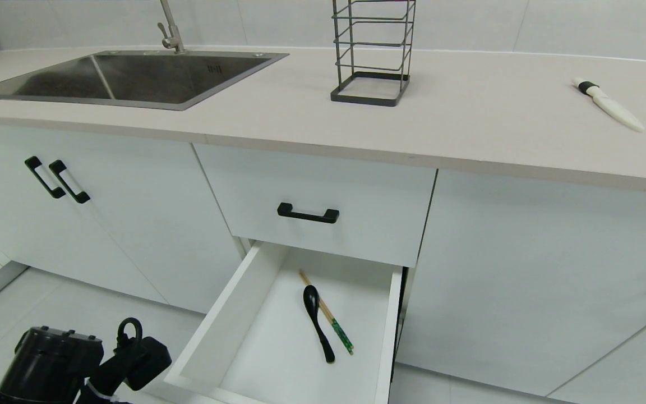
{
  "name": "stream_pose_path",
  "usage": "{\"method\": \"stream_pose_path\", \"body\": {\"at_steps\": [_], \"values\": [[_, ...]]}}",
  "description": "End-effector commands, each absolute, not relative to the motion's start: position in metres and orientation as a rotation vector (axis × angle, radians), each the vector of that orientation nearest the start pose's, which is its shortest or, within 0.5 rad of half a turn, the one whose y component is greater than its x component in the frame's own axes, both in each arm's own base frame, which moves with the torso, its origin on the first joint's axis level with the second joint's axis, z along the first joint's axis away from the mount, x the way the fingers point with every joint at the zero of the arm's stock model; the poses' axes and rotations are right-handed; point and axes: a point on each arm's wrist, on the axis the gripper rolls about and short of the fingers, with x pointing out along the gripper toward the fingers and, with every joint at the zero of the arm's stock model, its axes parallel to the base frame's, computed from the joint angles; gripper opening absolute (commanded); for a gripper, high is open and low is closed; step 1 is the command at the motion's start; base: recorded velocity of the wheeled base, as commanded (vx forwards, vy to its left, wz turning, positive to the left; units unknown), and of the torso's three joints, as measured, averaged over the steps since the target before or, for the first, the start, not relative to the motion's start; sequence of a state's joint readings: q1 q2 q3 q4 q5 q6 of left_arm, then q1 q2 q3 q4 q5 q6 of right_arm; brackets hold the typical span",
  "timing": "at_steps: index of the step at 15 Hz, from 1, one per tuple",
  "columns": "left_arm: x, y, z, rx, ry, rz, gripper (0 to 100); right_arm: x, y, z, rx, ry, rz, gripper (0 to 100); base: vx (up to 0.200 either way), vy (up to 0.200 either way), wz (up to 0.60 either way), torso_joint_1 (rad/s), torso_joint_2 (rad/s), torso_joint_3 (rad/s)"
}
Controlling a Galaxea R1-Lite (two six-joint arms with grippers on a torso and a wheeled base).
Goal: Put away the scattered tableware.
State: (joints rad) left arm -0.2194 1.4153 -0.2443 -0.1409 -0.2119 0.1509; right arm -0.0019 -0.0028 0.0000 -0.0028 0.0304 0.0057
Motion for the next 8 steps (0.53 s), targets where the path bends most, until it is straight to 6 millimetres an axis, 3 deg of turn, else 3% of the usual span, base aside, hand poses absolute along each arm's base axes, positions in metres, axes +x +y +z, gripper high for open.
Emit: {"method": "stream_pose_path", "body": {"at_steps": [1, 8], "values": [[0.1425, -0.0371, 0.0702, 0.138, 1.024, -0.471, 100, -0.0228, 0.0007, 0.0758, 0.006, -0.003, 0.029, 100, 0.000, 0.000, 0.00, 0.000, 0.00, 0.000], [0.1502, -0.0388, 0.0742, 0.140, 0.937, -0.471, 100, -0.0228, 0.0007, 0.0758, 0.006, -0.003, 0.029, 100, 0.000, 0.000, 0.00, 0.000, 0.00, 0.000]]}}
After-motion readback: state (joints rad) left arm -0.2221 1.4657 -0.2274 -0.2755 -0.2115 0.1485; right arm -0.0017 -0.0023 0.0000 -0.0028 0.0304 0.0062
